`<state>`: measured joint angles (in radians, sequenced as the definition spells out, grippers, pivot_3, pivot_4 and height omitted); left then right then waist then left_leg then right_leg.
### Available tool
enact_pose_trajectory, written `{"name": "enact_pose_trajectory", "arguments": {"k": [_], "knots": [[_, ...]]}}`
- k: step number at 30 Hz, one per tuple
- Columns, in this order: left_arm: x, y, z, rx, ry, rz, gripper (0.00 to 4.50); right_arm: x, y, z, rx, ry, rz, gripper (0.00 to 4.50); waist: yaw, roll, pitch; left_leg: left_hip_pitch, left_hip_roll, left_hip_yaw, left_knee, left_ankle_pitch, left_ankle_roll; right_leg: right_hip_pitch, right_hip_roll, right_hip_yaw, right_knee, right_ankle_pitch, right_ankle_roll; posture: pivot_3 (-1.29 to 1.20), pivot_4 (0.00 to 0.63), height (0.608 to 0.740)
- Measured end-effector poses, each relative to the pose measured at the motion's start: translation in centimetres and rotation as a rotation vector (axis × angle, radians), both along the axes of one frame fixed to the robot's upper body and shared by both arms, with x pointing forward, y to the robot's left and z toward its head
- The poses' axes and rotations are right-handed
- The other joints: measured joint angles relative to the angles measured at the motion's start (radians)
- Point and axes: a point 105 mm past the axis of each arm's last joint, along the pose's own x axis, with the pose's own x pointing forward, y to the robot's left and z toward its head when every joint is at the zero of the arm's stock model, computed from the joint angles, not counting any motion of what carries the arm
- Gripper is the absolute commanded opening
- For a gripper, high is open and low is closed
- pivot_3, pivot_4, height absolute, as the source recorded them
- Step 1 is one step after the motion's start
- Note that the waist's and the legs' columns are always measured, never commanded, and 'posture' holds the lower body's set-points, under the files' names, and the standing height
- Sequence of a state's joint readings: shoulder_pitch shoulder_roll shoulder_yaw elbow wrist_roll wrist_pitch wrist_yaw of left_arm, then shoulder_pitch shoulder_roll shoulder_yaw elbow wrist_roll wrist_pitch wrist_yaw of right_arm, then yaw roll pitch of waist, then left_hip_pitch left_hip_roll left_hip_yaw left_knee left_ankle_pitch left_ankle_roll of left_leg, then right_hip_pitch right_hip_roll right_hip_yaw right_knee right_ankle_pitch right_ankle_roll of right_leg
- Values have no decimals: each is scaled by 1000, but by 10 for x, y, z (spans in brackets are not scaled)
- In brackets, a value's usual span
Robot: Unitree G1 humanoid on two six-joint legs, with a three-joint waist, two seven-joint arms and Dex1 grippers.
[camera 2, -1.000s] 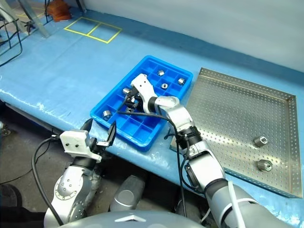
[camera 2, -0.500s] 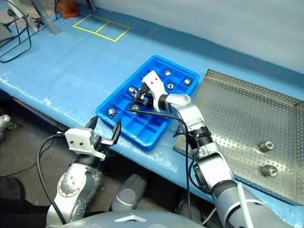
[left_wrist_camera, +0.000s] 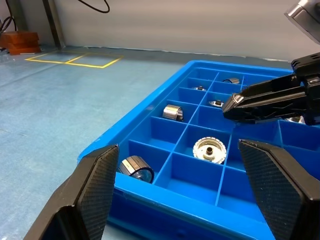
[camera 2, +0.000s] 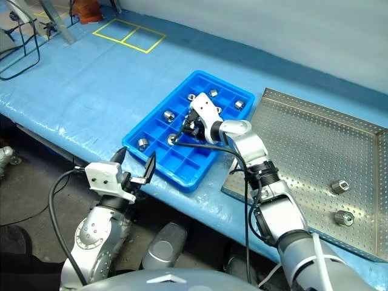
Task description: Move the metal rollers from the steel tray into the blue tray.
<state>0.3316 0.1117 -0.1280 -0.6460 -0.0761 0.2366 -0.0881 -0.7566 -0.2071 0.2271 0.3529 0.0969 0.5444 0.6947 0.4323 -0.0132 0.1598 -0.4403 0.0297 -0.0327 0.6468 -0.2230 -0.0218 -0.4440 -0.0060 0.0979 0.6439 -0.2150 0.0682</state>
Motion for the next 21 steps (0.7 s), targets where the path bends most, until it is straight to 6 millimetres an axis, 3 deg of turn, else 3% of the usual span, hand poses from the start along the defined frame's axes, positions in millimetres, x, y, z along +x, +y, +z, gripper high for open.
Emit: {"name": "enact_pose_trajectory", "arguments": {"k": [3, 4, 9, 11, 17, 21], "knots": [[1, 0, 1, 1, -3, -2, 4184, 0, -3, -3, -11, 3, -8, 1704, 0, 0, 0, 0, 0, 0, 0, 0, 0, 0, 0, 0, 0, 0, 0, 467, 150, 740], [1, 0, 1, 2, -4, -3, 4184, 0, -5, -4, -17, 4, -12, 2424, 0, 0, 0, 0, 0, 0, 0, 0, 0, 0, 0, 0, 0, 0, 0, 467, 150, 740], [6, -3, 3, 8, -16, -20, 4184, 3, -13, -10, -45, -11, -55, 4030, -4, 0, 0, 0, 0, 0, 0, 0, 0, 0, 0, 0, 0, 1, 0, 431, 150, 740], [7, -7, 5, 8, -22, -37, 4184, 5, -17, -9, -39, -19, -82, 4471, -5, 0, 0, 0, 0, 0, 0, 0, -1, 0, 0, 0, 0, 1, 0, 411, 150, 740], [23, -31, 17, 3, -65, -174, 4184, 11, -39, 11, 104, -90, -238, 4471, -19, 1, -1, 0, 0, 0, 2, 1, -1, 1, 0, 0, 0, 3, 1, 194, 150, 740], [36, -48, 9, 6, -35, -284, 4184, 14, -81, 30, 163, -211, -495, 4471, -76, 3, -2, -1, 0, 0, 4, 1, 0, 3, 0, 0, -1, 3, 2, 83, 150, 740]]}}
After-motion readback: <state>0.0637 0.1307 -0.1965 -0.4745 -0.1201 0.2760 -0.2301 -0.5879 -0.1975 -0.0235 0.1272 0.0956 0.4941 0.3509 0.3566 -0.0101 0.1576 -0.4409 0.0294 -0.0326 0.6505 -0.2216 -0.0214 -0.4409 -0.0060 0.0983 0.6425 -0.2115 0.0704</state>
